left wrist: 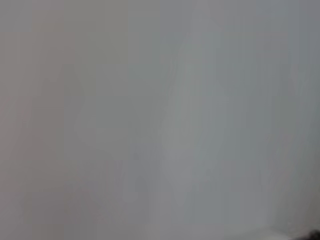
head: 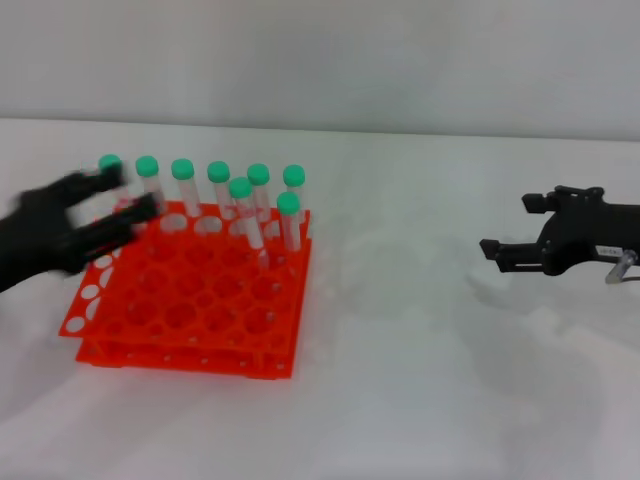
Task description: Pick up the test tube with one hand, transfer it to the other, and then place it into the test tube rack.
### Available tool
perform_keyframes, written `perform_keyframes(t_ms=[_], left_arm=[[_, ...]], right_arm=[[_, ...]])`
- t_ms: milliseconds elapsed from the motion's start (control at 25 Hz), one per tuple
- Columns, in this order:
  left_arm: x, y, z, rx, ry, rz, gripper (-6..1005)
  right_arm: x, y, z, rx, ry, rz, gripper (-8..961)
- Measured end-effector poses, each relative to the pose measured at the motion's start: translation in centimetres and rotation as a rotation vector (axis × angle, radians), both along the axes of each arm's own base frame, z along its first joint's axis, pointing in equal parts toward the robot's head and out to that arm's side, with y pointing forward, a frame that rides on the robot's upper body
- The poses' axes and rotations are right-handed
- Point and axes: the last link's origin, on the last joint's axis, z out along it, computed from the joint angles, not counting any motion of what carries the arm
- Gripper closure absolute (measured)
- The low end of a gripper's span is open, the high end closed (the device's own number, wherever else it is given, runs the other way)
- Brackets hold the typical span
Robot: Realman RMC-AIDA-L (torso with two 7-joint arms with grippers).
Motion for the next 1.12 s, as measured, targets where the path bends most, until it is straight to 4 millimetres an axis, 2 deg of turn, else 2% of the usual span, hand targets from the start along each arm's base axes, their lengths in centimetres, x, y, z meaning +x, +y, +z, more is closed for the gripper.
perform_keyframes(t_ms=[120,280,400,480,640,840,1120], left_arm=[[-2.4,-3.4,0.6,0.188,-0.04,0.004,273],[-4.5,-6.9,-0.1,0.347,-0.04,0.028,275],[-5.4,-8.9,-1.0,0.413,-0.019,0.047,277],[-5.6,-9.8,-1.6,0.445,-0.02,0.055,277],[-5.7,-10.9,-3.2,0.508,-0.042,0.087,278],[-5.5,-11.7,-4.8,0.599,-0.049,0.128,279],[-5.2,-10.3,-6.0,0.676,-0.089,0.227,279]], right_arm=[[0.1,0.0,0.3,0.028,0.04,0.005,96],[1.2,-0.3,1.7,0.075,0.182,0.014,96],[3.0,-0.8,3.2,0.104,0.335,0.017,96],[5.1,-1.7,4.7,0.15,0.471,0.029,96],[9.3,-4.4,6.7,0.295,0.6,0.068,96],[13.2,-8.1,7.5,0.504,0.609,0.09,96],[17.5,-12.3,8.1,0.728,0.518,0.006,96]])
